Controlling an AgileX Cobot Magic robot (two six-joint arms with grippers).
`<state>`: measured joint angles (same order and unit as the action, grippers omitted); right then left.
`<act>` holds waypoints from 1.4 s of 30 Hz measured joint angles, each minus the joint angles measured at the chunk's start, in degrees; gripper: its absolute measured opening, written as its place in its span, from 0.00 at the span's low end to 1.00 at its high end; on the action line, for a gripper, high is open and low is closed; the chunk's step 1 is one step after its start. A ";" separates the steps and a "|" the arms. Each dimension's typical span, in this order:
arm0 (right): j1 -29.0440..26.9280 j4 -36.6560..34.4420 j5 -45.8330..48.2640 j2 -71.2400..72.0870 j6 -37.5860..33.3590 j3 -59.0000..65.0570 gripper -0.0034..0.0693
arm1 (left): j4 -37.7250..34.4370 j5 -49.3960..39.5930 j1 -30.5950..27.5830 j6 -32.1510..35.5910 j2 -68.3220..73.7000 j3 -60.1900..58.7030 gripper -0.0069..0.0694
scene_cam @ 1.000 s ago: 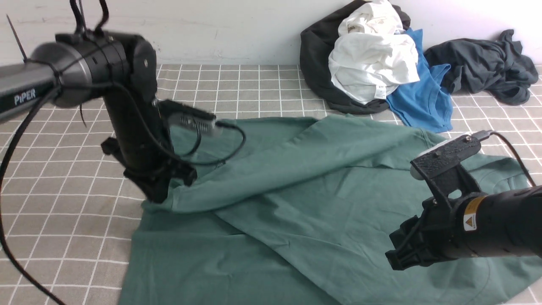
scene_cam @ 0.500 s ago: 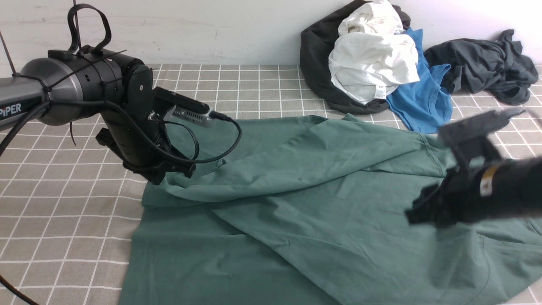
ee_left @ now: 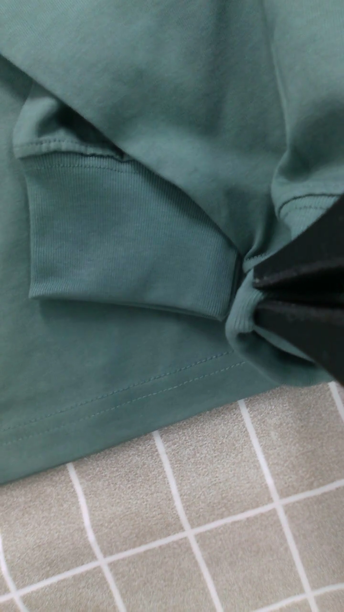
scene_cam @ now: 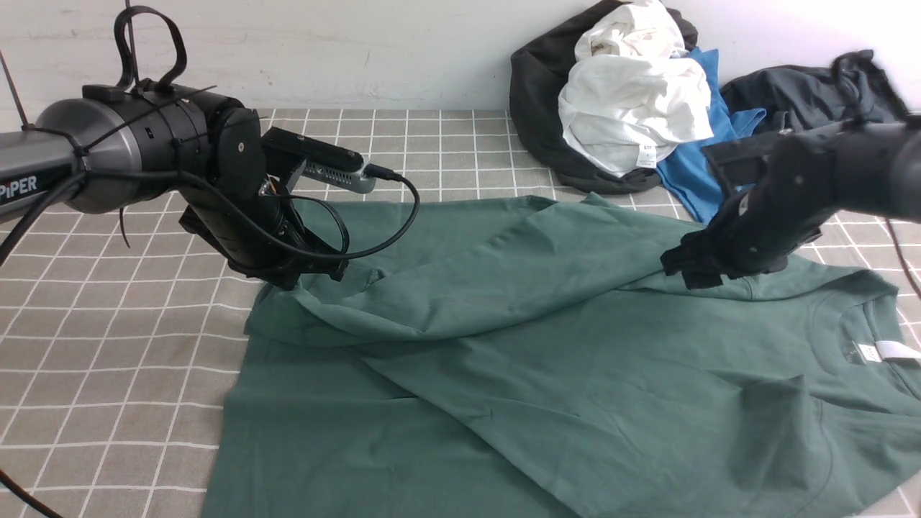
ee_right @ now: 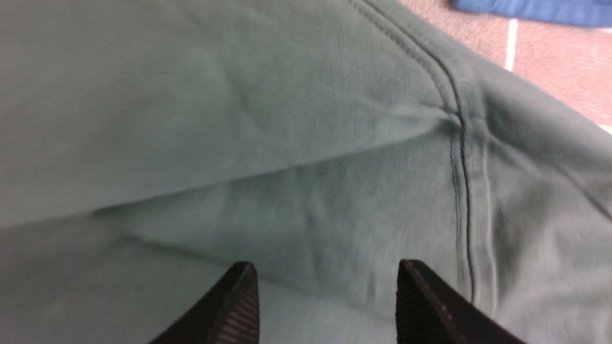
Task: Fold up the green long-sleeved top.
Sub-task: Use the left arm to drag and drop the cuff onto the cuff closest to the left arm
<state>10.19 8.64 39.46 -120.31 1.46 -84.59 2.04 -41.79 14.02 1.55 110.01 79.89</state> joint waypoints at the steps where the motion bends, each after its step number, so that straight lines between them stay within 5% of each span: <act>1: 0.00 0.40 0.42 -0.67 0.00 -0.33 0.55 | 0.00 0.05 0.00 0.00 0.00 0.00 0.10; 5: 0.00 3.77 1.44 -3.70 0.02 -4.23 0.40 | 0.00 0.05 0.00 0.00 0.00 0.00 0.10; 8: 0.00 5.72 1.28 -4.25 -1.13 -4.89 0.16 | 0.00 0.05 0.00 0.00 0.00 0.00 0.10; 12: -0.30 6.52 3.95 -3.98 -2.84 -5.81 0.04 | 0.00 0.13 0.00 0.00 0.00 -0.05 0.10; 24: -3.92 -1.14 9.99 3.83 -6.91 -6.59 0.04 | 1.36 0.22 0.00 0.00 -2.15 -0.11 0.10; 29: -6.53 -8.64 8.25 -0.53 -5.02 -6.59 0.22 | 1.29 0.46 0.00 0.00 -2.26 -0.11 0.10; 30: -7.00 -10.84 7.56 -2.42 -4.96 -6.59 0.32 | 1.29 0.46 0.00 0.00 -2.26 -0.11 0.10; 36: -6.65 -12.87 4.78 -4.83 -6.15 -6.59 0.54 | 1.29 0.46 0.00 0.00 -2.26 -0.11 0.10; 39: -6.06 -11.73 4.66 -4.97 -6.94 -6.65 0.49 | 1.29 0.46 0.00 0.00 -2.26 -0.11 0.10; 42: -4.86 -10.30 5.27 -4.98 -8.53 -7.28 0.19 | 1.29 0.46 0.00 0.00 -2.26 -0.11 0.10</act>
<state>5.34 -1.65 44.73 -125.30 -7.07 -91.87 3.33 -41.33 14.02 1.55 107.75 79.78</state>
